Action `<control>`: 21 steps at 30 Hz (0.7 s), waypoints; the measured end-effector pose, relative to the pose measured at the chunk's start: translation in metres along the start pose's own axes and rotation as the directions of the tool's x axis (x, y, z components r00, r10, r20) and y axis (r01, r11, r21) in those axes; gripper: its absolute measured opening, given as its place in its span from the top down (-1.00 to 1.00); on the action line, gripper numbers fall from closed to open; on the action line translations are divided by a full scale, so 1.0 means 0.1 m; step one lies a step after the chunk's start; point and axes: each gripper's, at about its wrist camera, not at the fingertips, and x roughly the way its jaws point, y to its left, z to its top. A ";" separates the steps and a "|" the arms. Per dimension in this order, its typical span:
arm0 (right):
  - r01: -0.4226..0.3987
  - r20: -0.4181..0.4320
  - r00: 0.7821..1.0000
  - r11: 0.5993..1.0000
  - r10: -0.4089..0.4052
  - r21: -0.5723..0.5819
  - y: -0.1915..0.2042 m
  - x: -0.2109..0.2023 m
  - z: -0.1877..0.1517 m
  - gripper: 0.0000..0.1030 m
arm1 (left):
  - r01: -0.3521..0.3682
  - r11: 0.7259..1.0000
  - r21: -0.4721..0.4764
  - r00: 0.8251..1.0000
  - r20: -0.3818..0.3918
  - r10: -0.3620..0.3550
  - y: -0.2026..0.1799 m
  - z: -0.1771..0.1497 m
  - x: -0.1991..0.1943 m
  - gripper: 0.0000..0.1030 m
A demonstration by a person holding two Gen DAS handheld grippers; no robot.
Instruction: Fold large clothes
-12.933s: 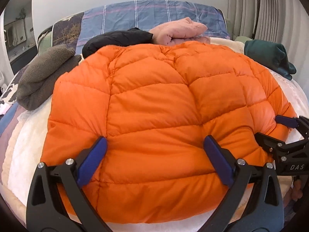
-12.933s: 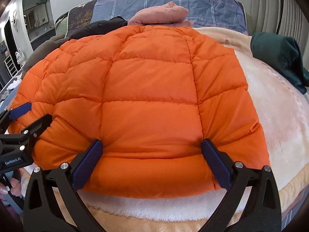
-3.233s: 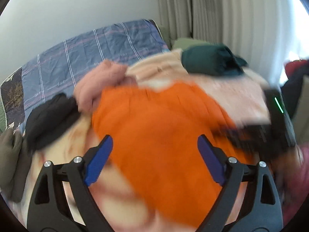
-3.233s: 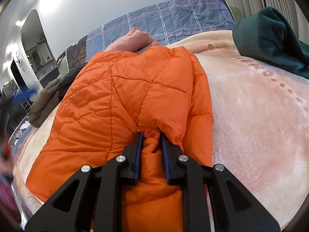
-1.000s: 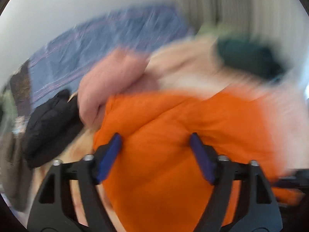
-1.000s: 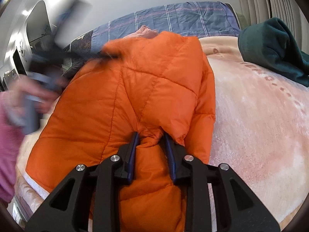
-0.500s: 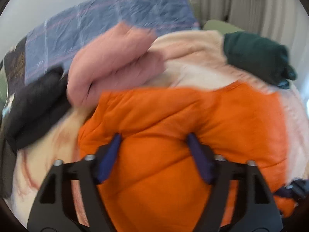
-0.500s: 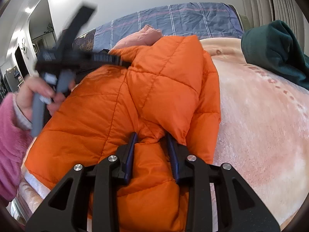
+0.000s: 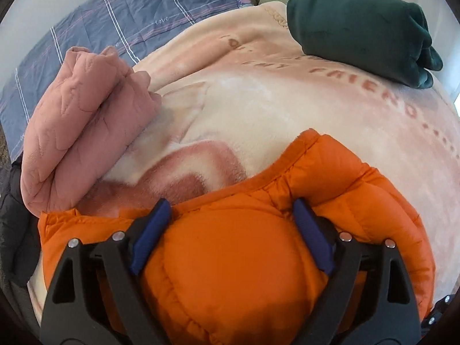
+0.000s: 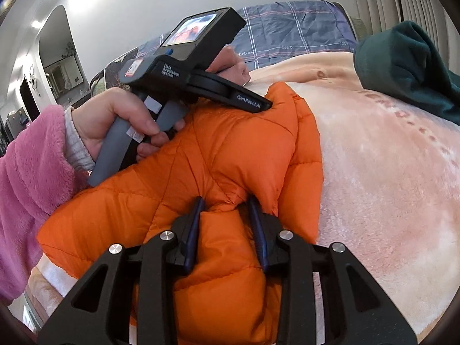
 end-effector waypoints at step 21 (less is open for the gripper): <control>-0.004 0.002 1.000 0.999 0.004 -0.033 0.04 0.01 -0.01 0.34 | -0.010 0.997 -0.077 0.976 0.217 0.026 0.55 -0.23 -1.10 -0.29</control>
